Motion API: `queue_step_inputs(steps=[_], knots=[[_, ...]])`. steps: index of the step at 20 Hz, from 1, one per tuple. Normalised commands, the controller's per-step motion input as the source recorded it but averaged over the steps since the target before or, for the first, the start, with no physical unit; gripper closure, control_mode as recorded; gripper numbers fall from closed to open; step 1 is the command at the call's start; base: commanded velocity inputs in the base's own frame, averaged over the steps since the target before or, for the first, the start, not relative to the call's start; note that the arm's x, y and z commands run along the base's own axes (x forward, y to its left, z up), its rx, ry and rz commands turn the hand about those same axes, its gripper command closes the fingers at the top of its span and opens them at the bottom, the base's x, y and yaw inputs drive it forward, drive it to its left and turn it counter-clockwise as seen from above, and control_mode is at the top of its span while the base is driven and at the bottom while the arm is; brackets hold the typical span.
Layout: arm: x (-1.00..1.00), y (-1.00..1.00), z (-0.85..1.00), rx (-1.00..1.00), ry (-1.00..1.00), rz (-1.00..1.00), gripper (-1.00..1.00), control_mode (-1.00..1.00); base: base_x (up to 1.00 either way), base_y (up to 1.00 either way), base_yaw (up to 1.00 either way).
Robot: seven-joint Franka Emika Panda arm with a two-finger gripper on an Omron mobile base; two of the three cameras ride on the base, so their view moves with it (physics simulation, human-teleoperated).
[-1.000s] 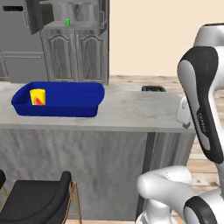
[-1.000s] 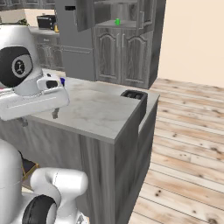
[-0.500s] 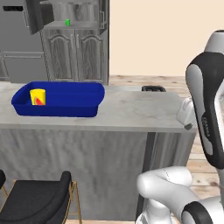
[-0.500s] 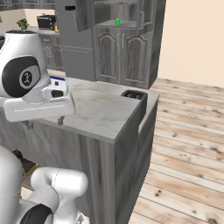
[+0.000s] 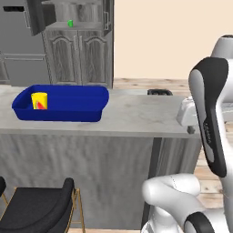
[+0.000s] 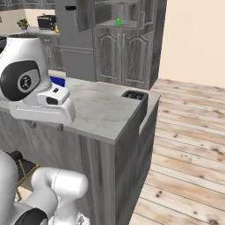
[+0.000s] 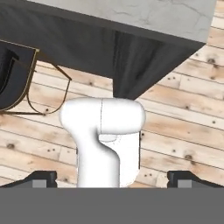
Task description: There is a tray on the dining counter. Grab the cup, mug, and pitcher and place them on the tray. The pitcher may be placed next to the tray if it cannot fit the tray.
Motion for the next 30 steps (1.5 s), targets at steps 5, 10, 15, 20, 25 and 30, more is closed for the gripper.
queue_step_inputs(steps=[5, 10, 15, 20, 25, 30], knots=[[0.00, 0.00, -0.13, 0.00, 0.00, -0.22, -1.00, -1.00, 0.00, 0.00, 0.00], [0.00, -0.02, -0.19, 0.00, 0.00, -0.05, -1.00, -1.00, 0.00, 0.00, 0.00], [0.00, 0.00, -0.04, 0.00, 0.00, 0.00, -1.00, 1.00, -0.41, -0.62, 0.00], [0.00, 0.00, 0.00, 0.00, 0.00, 0.00, -1.00, 1.00, -0.93, -1.00, 0.08], [0.00, 0.00, 0.00, 0.00, 0.00, 0.00, -1.00, 1.00, -0.55, -1.00, 0.02], [0.00, 0.00, 0.00, 0.00, 0.00, 0.00, -1.00, 1.00, 0.09, -1.00, -0.23]])
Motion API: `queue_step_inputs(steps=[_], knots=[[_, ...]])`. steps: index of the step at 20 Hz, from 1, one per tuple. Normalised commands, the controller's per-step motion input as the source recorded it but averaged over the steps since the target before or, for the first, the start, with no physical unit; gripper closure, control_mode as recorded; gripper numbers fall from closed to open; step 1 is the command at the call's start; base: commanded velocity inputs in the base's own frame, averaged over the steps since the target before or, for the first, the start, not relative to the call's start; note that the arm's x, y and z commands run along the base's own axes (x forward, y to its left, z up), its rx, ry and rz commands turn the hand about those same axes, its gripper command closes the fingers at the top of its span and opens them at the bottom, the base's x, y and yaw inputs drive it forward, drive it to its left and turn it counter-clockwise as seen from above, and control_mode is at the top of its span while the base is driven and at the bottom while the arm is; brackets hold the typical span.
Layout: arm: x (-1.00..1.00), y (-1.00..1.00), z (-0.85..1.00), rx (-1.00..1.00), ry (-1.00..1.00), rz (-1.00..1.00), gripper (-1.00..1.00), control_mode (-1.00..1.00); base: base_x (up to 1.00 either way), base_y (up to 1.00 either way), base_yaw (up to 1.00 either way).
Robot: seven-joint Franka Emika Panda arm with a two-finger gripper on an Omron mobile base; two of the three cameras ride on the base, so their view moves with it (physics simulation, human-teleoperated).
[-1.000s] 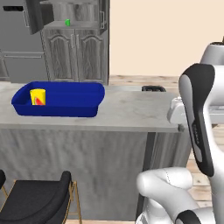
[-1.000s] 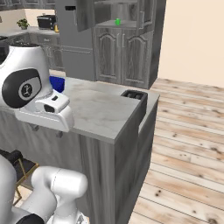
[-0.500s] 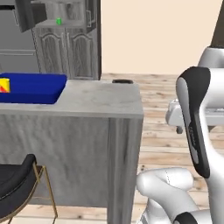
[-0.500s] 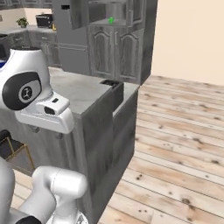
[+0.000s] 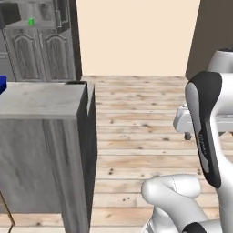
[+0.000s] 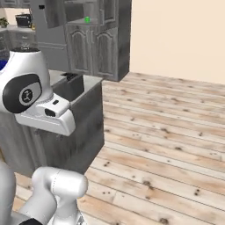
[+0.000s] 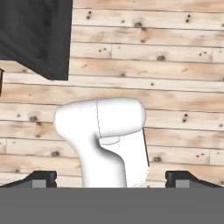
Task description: There is a tray on the dining counter. Grab the cup, mug, and pitcher and place them on the tray. The pitcher may be placed next to the tray if it cannot fit the tray.
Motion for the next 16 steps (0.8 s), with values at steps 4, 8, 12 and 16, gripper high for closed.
queue_step_inputs(steps=[4, 8, 12, 16], knots=[[0.00, 0.00, 0.00, 0.00, 0.00, 0.00, -1.00, 1.00, 0.62, -1.00, -0.40], [0.00, 0.00, 0.00, 0.00, 0.00, 0.00, -1.00, 1.00, 1.00, -1.00, -0.23], [0.00, 0.00, 0.00, 0.00, 0.00, 0.00, -1.00, 1.00, 1.00, -1.00, -0.10], [0.00, 0.00, 0.00, 0.00, 0.00, 0.00, -1.00, 1.00, 1.00, -0.79, -0.04]])
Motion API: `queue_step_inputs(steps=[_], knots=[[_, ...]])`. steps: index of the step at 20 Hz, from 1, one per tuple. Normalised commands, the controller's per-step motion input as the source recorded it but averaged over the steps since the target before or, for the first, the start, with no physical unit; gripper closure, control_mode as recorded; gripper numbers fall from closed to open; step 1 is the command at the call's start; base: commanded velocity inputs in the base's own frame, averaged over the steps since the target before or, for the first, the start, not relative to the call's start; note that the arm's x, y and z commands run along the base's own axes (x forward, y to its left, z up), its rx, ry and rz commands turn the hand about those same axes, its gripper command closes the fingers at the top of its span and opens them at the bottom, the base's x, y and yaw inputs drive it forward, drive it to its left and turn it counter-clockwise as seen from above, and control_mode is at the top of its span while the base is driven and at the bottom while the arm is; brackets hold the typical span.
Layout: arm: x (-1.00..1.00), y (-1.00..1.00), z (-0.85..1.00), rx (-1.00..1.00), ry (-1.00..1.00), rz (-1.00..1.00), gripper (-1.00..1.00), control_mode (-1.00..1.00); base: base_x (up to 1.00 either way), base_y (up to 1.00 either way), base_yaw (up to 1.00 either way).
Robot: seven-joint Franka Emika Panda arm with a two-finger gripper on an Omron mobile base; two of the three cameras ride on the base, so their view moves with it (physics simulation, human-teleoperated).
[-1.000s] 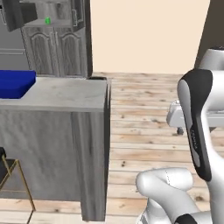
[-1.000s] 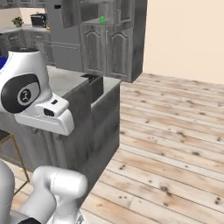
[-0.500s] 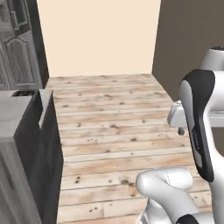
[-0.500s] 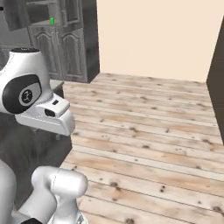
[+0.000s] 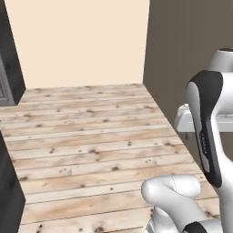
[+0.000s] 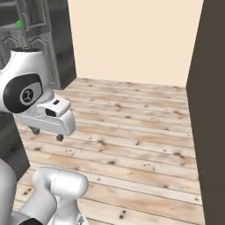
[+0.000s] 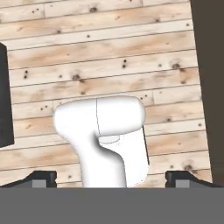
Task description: There is a tray on the dining counter. Grab the cup, mug, and pitcher and place them on the tray. The pitcher may be placed next to the tray if it cannot fit the tray.
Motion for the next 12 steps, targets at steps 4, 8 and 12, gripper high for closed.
queue_step_inputs(steps=[4, 8, 12], knots=[[0.00, 0.00, 0.00, 0.00, 0.00, 0.00, -1.00, 1.00, 1.00, -0.54, 0.00], [0.00, 0.00, 0.00, 0.00, 0.00, 0.00, -1.00, 1.00, 1.00, -0.38, 0.00], [0.00, 0.00, 0.00, 0.00, 0.00, 0.00, -1.00, 1.00, 1.00, -0.12, 0.00]])
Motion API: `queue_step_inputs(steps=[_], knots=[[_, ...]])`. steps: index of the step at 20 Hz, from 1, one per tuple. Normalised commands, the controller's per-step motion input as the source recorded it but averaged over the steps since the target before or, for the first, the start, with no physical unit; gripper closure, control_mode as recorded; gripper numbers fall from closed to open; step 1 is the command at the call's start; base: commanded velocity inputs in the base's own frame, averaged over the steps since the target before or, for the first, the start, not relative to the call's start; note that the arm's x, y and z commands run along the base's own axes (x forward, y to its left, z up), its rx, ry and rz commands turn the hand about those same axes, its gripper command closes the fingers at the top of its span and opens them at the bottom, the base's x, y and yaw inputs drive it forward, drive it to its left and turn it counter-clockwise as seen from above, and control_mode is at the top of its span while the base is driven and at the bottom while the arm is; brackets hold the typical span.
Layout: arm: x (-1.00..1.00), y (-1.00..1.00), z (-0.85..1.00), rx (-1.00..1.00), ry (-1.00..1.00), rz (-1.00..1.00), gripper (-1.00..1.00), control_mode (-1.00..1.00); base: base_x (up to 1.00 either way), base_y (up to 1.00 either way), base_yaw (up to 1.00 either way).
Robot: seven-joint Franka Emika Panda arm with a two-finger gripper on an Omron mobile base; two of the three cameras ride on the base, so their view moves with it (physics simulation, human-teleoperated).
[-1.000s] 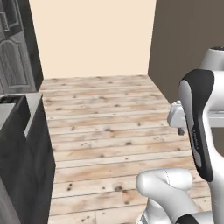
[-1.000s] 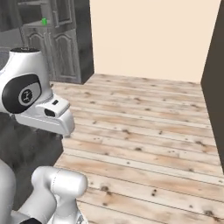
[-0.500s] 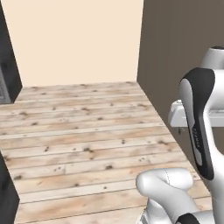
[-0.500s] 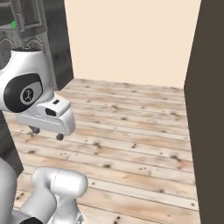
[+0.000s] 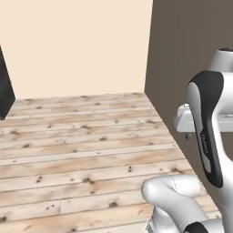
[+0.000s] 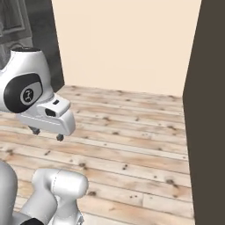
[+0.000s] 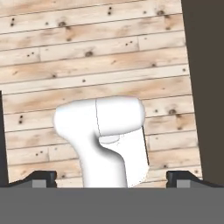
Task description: There is a tray on the dining counter. Grab the cup, mug, and pitcher and place them on the tray. The pitcher may be placed next to the tray if it cannot fit the tray.
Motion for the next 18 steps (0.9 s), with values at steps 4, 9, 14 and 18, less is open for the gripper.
queue_step_inputs(steps=[4, 9, 14, 18], knots=[[0.00, 0.00, 0.00, 0.00, 0.00, 0.00, -1.00, 1.00, 1.00, 0.06, 0.00], [0.00, 0.00, 0.00, 0.00, 0.00, 0.00, -1.00, 1.00, 1.00, 0.38, 0.11], [0.00, 0.00, 0.00, 0.00, 0.00, 0.00, -1.00, 1.00, 1.00, 0.12, 0.75], [0.00, 0.00, 0.00, 0.00, 0.00, 0.00, -1.00, 1.00, 0.99, -0.06, 0.99]])
